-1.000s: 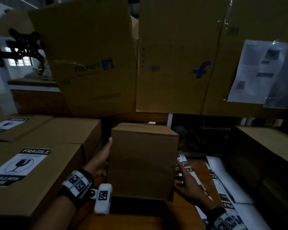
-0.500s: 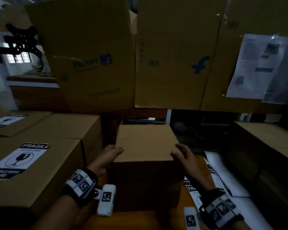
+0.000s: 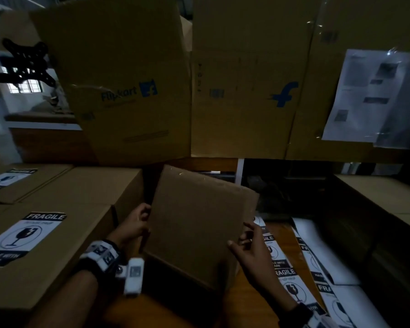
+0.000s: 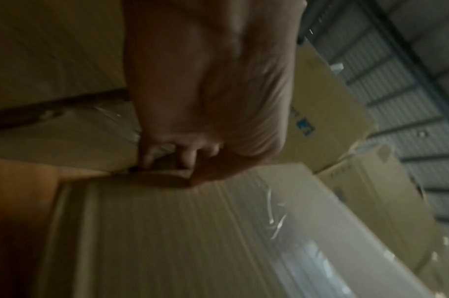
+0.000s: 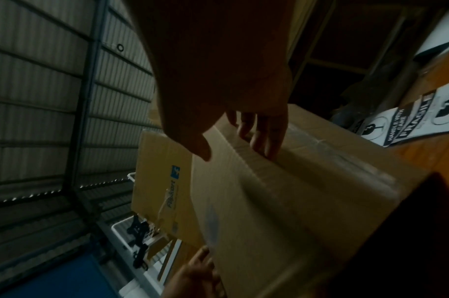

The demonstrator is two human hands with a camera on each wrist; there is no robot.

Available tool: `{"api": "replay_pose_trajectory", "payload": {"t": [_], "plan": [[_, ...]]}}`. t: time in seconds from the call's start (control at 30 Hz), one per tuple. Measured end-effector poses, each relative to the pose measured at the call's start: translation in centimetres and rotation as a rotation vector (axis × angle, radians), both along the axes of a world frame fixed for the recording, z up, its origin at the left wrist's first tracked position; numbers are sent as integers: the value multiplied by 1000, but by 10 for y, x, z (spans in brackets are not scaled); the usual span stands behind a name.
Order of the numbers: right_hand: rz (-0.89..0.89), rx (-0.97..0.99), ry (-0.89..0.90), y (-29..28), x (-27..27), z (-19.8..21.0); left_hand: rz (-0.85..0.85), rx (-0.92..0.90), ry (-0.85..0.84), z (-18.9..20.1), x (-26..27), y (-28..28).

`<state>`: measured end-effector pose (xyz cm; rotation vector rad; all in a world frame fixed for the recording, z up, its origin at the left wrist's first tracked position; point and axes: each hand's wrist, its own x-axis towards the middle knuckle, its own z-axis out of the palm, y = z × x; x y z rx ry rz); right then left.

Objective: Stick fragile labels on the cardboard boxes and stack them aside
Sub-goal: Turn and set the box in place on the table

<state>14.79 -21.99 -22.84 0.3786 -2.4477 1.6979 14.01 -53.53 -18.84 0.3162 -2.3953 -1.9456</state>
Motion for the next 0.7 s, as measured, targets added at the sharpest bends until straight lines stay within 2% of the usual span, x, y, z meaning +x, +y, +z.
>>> {"api": "replay_pose_trajectory", "payload": {"t": [0.13, 0.3, 0.4, 0.5, 0.6, 0.67, 0.7], "plan": [[-23, 39, -4, 10, -11, -13, 115, 71, 43, -38, 3, 12], [49, -86, -49, 19, -9, -33, 234, 140, -150, -58, 1, 6], [54, -258, -57, 21, -10, -34, 199, 242, -195, -46, 9, 11], [48, -375, -49, 22, -15, -22, 149, 399, -99, -20, 11, 28], [97, -368, -24, 17, -16, -9, 103, 392, 8, -4, 3, 43], [115, -306, 18, 9, -16, -6, 176, 372, 57, -3, -4, 45], [114, -236, 54, 5, -15, -3, 213, 418, 62, -5, -8, 43]]}}
